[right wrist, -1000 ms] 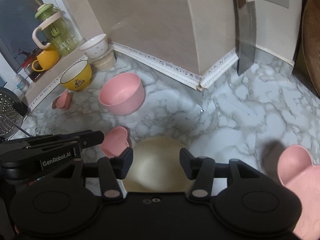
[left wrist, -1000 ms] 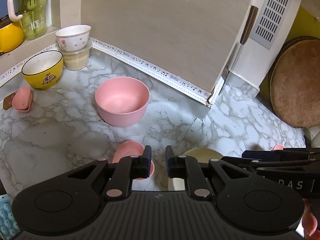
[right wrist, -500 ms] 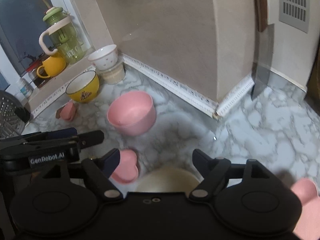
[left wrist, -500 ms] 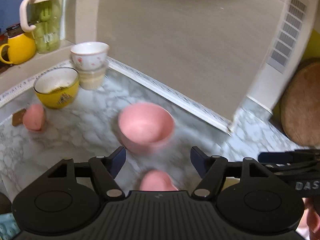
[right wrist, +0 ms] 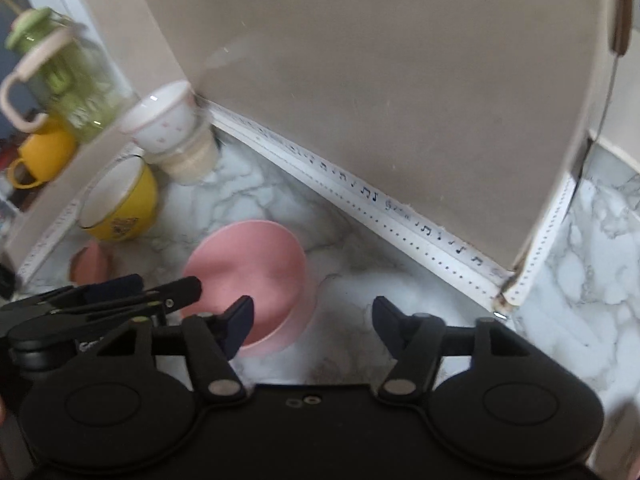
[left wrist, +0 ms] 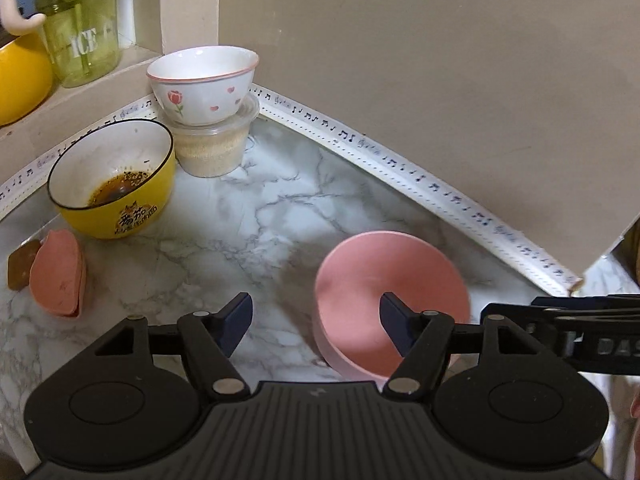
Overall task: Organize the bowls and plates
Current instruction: 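Close both grippers on the pink bowl rim and carry it onto the cream bowl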
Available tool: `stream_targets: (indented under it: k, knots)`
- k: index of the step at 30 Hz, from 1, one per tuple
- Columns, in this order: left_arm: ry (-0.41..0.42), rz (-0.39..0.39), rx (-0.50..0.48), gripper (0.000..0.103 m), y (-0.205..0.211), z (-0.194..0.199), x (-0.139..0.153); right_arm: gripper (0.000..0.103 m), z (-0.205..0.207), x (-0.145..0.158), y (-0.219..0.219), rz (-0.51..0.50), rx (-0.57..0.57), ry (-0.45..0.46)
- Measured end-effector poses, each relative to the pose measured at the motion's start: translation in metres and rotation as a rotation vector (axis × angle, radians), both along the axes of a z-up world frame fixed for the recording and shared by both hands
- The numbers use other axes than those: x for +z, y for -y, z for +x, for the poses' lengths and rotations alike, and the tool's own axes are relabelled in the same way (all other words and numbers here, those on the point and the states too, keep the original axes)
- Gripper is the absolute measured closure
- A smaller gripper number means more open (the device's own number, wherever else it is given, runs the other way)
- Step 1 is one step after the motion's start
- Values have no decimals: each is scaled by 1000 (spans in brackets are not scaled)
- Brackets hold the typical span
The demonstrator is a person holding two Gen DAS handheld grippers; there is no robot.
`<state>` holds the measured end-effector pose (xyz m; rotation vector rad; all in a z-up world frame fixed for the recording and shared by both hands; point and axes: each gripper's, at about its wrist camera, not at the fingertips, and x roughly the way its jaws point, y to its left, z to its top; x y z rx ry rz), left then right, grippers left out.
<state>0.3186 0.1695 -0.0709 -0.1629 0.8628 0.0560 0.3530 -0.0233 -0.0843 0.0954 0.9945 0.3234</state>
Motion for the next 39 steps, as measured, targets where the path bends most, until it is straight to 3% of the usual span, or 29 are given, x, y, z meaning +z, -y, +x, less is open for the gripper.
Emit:
stream_targets:
  k: [7, 14, 16, 23, 39]
  knots:
    - [-61, -46, -7, 71, -7, 21, -19, 65, 10, -17, -11, 29, -4, -64]
    - [-90, -49, -12, 93, -7, 26, -27, 83, 13, -20, -14, 32, -9, -80]
    - [-91, -52, -18, 94, -6, 25, -26, 89, 13, -19, -15, 35, -6, -84]
    - [-104, -22, -14, 96, 2, 19, -20, 89, 3, -7, -16, 13, 11, -62]
    - [-71, -61, -49, 96, 68, -60, 50, 89, -87, 56, 52, 55, 11, -18]
